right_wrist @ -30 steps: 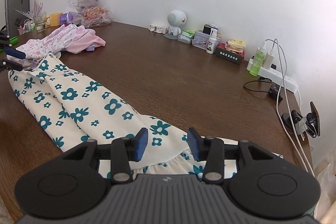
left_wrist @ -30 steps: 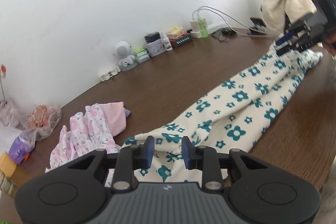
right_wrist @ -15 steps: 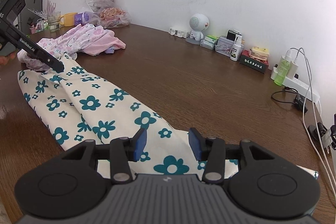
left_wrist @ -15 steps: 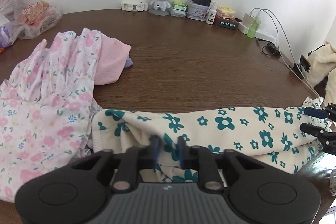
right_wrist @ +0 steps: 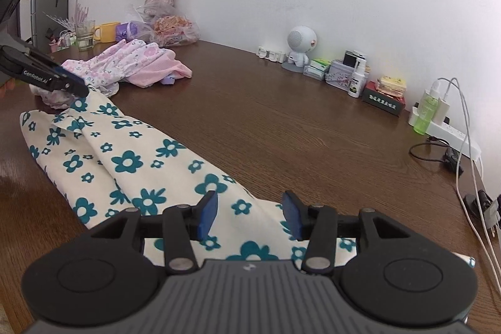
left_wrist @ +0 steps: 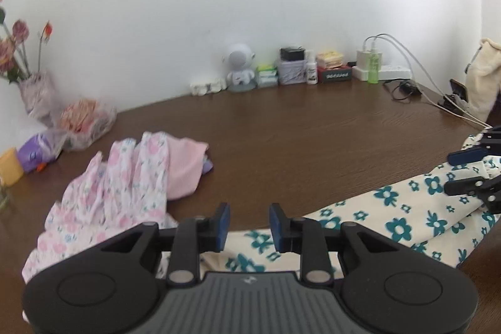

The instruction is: Fold clothes

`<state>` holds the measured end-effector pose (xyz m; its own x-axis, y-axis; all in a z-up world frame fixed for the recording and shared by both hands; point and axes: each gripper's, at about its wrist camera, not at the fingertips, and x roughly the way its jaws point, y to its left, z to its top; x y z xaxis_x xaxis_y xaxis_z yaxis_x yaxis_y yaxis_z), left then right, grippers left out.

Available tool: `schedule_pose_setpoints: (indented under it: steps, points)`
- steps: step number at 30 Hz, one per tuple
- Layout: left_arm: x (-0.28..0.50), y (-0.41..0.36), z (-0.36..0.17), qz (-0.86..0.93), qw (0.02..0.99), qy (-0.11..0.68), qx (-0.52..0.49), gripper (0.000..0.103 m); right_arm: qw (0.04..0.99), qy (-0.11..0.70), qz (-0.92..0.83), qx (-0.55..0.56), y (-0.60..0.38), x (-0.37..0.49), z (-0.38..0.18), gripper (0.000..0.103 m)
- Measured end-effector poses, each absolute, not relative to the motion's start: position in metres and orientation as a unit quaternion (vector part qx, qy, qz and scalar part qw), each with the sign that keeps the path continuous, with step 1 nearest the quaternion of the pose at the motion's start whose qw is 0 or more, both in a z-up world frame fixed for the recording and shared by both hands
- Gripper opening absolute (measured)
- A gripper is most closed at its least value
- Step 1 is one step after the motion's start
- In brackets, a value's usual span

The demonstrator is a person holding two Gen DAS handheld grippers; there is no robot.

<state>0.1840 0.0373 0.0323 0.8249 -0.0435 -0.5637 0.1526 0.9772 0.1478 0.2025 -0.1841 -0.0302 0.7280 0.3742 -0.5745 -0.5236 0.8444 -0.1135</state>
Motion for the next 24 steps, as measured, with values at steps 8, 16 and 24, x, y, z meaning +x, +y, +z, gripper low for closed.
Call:
schedule_pose_setpoints:
  steps: [8, 16, 24]
  points:
    - [0.212, 0.006, -0.014, -0.104, 0.915, 0.364, 0.141, 0.026, 0.873, 0.299, 0.343, -0.175, -0.130, 0.223, -0.047, 0.045]
    - [0.205, 0.026, -0.020, -0.102, 0.918, 0.371, 0.093, 0.030, 0.883, 0.326, 0.324, -0.093, -0.248, 0.223, -0.046, 0.050]
    - [0.203, 0.025, -0.020, -0.090, 0.921, 0.367, 0.092, 0.032, 0.911, 0.325, 0.252, -0.028, -0.351, 0.207, -0.057, 0.053]
